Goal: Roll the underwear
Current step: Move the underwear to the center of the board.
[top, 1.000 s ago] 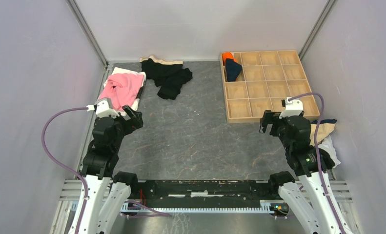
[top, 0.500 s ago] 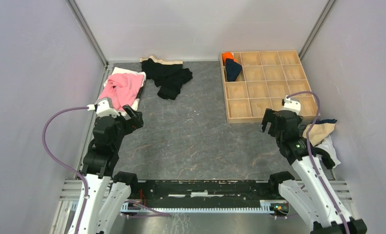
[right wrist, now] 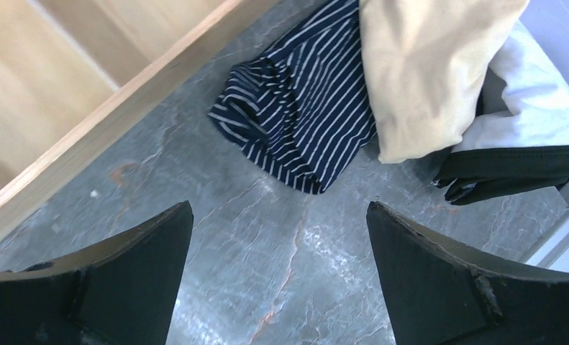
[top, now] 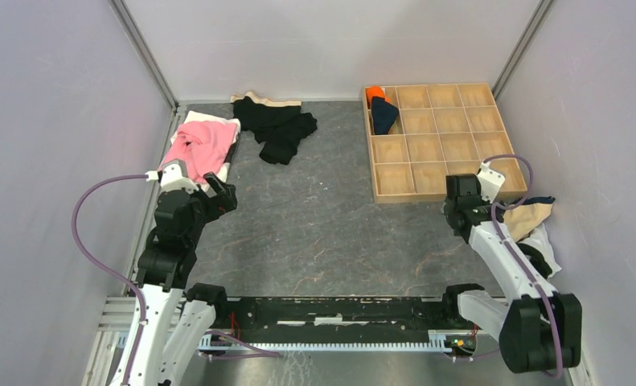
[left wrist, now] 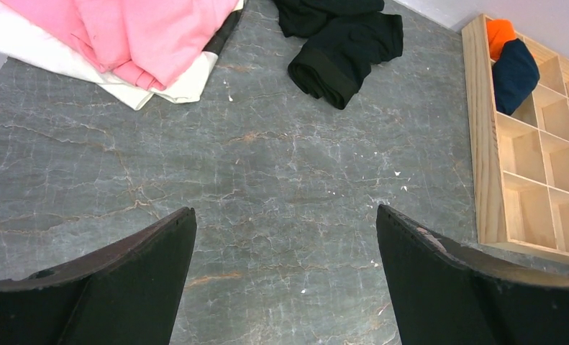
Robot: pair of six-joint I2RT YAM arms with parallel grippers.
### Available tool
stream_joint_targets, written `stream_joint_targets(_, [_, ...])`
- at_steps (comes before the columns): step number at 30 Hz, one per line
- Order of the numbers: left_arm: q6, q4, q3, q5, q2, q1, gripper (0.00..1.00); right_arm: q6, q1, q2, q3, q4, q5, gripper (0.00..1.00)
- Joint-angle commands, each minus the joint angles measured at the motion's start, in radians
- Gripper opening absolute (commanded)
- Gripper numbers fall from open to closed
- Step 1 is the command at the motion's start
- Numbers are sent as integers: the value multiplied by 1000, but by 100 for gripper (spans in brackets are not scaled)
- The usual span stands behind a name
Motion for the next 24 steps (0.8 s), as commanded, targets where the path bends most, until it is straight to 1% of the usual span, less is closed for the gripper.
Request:
stream_joint_targets(1, [-5, 47, -5, 23, 5, -4, 100, 49, -45, 98, 52, 75, 94, 96])
stream_joint_targets(5, [-5, 47, -4, 25, 1, -10, 100, -1, -90, 190, 42, 144, 73, 89])
stream_joint_targets(7, [-5, 49, -6, 28, 2, -11, 100, -17, -104, 246, 44, 160, 79, 84])
stream_joint_targets(8, [-5, 50, -5, 30, 3, -11, 100, -23, -135, 266, 42, 173, 81, 82])
stream_joint_targets(11, [-5, 51, -6, 34, 8, -11, 100, -41, -180, 326, 29, 212, 78, 79])
stream_joint_targets(14, [-4, 50, -6, 36, 13, -13, 100, -65, -231, 366, 5, 267, 25, 73])
stream_joint_targets(18, [-4, 49, -6, 36, 22, -14, 100, -89, -273, 401, -19, 326, -58, 48])
stream_joint_targets(19, [-4, 49, -6, 36, 26, -13, 100, -93, -274, 405, -25, 339, -75, 38])
stream_joint_targets(20, [-4, 50, -4, 37, 28, -14, 100, -96, -275, 405, -31, 349, -88, 23])
stream_joint_targets(21, [-4, 48, -4, 36, 29, -14, 100, -96, -275, 404, -33, 353, -97, 3])
stream_joint_targets(22, [-5, 48, -5, 34, 29, -14, 100, -94, -274, 401, -33, 352, -103, 0])
stream_joint_targets(24, [-5, 48, -4, 32, 30, -13, 100, -97, -275, 385, -37, 355, -114, 0])
